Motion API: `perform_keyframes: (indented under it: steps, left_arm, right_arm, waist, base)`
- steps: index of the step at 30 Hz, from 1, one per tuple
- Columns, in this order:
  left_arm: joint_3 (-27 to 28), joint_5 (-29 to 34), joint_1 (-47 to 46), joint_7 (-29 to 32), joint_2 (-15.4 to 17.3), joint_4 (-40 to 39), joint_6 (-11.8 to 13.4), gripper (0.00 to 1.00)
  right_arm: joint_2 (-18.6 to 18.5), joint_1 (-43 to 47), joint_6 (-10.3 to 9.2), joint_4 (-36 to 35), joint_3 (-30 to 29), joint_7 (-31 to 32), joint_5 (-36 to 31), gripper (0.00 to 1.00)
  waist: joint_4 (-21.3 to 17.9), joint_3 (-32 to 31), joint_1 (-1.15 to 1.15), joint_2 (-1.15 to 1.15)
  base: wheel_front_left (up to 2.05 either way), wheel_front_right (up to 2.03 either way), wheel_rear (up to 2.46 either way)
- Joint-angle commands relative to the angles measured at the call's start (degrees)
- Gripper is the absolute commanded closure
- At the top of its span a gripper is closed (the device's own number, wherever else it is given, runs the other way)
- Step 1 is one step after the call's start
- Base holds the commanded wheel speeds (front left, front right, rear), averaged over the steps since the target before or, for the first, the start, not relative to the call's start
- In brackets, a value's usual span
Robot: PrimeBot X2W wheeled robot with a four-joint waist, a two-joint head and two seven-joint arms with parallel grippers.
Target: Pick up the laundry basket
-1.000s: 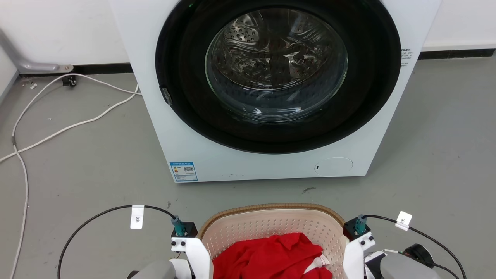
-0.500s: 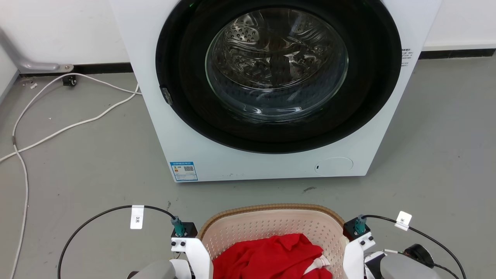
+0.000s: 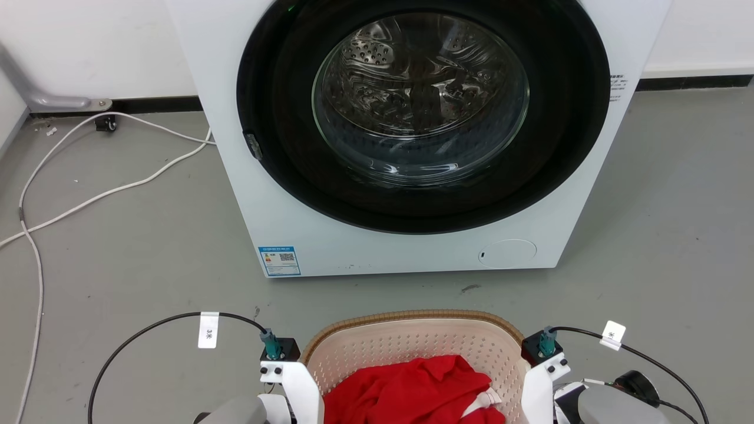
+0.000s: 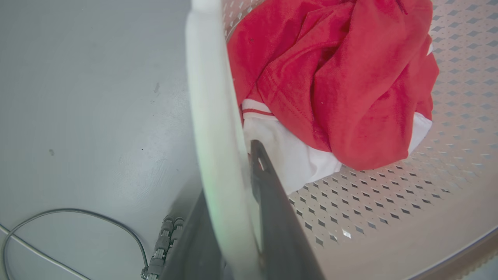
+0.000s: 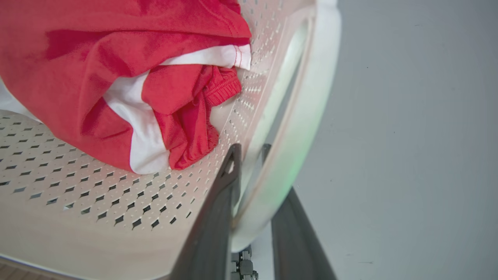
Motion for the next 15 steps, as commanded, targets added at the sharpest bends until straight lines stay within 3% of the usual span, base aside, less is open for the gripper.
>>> perform_keyframes:
  steps: [1, 15]
  left_arm:
    - [-0.1, -0.4, -1.3, -0.1, -1.5, -1.3, -1.1, 1.0]
    - [-1.0, -1.2, -1.4, -0.3, -1.4, -1.3, -1.1, 1.0]
  right_arm:
    - [1.2, 0.0, 0.22, -1.0, 0.3, 0.0, -0.3, 1.0]
    - [1.2, 0.1, 0.22, -1.1, 0.4, 0.2, -0.4, 1.0]
  waist:
    - [0.0, 0.0, 0.0, 0.0]
    - [-0.1, 0.1, 0.0, 0.0]
  base:
    - [0.0, 0.0, 0.0]
    - [0.0, 0.0, 0.0]
